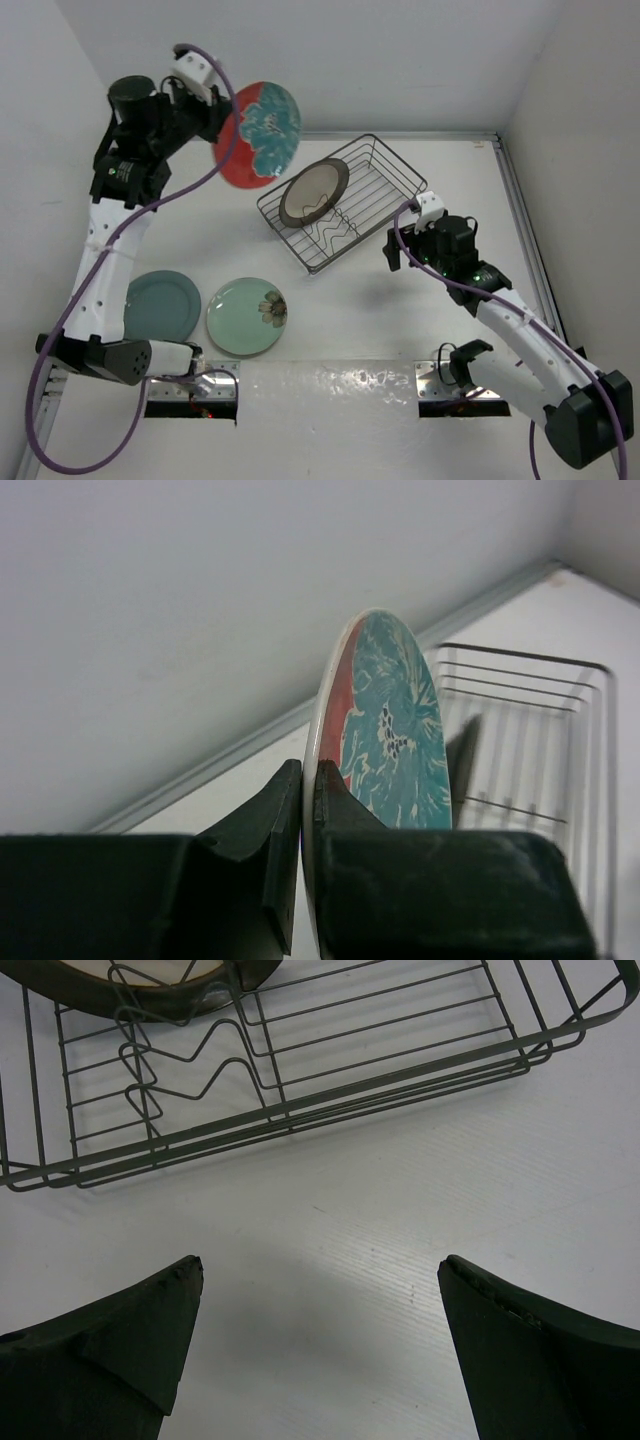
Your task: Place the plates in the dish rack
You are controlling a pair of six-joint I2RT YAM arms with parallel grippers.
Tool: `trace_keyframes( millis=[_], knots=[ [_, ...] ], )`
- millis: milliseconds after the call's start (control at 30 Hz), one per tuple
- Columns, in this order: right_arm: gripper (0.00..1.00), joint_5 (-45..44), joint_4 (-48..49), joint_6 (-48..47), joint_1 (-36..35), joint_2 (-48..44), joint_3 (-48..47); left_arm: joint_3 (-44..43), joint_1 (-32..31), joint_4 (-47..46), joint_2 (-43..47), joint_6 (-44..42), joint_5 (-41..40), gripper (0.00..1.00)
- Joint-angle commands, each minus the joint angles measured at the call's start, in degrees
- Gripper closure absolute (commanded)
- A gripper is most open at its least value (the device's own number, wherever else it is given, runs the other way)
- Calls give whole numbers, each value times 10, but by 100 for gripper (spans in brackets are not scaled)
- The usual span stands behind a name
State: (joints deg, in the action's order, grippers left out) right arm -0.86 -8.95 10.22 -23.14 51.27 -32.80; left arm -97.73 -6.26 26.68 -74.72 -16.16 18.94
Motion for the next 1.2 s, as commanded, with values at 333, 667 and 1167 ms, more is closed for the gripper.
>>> trace_keyframes(
  millis=[333,667,1167],
  knots=[
    [1,4,45,15,-3,27,2,-37,-212,-39,-38,-61,-85,100],
    [1,-4,49,10,-3,41,15,-29,-251,-44,-115,-107,-113,100],
    [1,-27,34,-8,-3,24,29,-16,-274,-72,-177,-149,-137,100]
  ],
)
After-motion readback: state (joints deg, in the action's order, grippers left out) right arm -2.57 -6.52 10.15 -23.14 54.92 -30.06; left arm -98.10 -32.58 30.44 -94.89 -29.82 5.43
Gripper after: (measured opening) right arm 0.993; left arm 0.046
